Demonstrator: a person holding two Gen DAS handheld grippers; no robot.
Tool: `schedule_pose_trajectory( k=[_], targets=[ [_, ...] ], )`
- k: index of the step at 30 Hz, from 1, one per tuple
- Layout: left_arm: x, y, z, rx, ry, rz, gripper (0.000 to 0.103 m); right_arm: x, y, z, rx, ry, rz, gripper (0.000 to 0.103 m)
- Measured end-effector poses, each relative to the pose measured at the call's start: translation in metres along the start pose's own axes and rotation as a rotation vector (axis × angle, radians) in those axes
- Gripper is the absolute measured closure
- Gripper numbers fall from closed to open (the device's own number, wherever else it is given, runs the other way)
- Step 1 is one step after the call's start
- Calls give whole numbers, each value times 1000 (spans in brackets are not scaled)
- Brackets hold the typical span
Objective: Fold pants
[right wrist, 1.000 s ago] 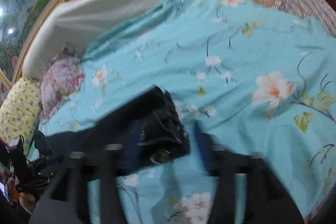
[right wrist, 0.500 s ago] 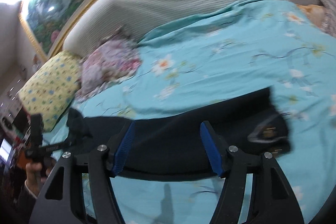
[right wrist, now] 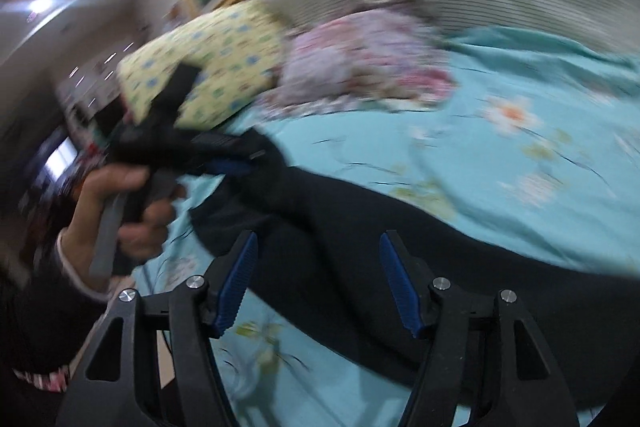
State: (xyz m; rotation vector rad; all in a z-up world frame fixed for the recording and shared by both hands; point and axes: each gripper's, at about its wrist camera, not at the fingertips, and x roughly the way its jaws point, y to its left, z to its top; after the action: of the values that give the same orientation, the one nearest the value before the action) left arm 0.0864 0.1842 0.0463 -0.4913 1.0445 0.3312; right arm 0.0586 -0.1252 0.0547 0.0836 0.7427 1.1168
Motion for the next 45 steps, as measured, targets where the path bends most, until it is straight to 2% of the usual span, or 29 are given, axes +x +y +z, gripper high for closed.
schedule_pose_trajectory(
  k=[4,9,13,15,18,21,23,24,29,30,31,32,34,39,45],
  targets=[
    [22,12,12,-48,46,25,34,50,18,9,-39,80,108,50],
    [40,22,15,-66,65,14,35,105,15,20,-61,166,105,56],
    [43,27,15,-67,48,13,52,133,10,27,-116,222,61,60],
    [45,31,15,-70,45,9,65,142,10,28,-171,248,29,64],
    [49,38,16,-88,41,-23,76,154,11,29,-245,277,-18,71],
    [49,41,16,-92,43,-44,79,160,10,29,-276,291,-55,76],
    [48,41,17,-94,44,-58,82,160,11,30,-284,287,-61,76],
    [48,42,17,-96,41,-67,87,160,13,31,-292,283,-72,76],
    [51,40,16,-77,36,-95,96,173,14,27,-316,304,-101,76],
    [51,39,15,-71,31,-98,97,176,13,26,-313,306,-97,78],
    [49,38,13,-63,24,-102,98,178,12,26,-309,305,-92,83],
    [47,38,12,-57,13,-109,99,178,10,27,-291,305,-79,93],
    [40,40,8,-57,-8,-129,100,175,7,30,-253,307,-52,97],
    [12,52,-8,-78,-73,-202,100,155,18,33,-223,272,-18,98],
    [-33,81,-41,-118,-162,-274,100,127,55,32,-263,239,40,98]
  ],
)
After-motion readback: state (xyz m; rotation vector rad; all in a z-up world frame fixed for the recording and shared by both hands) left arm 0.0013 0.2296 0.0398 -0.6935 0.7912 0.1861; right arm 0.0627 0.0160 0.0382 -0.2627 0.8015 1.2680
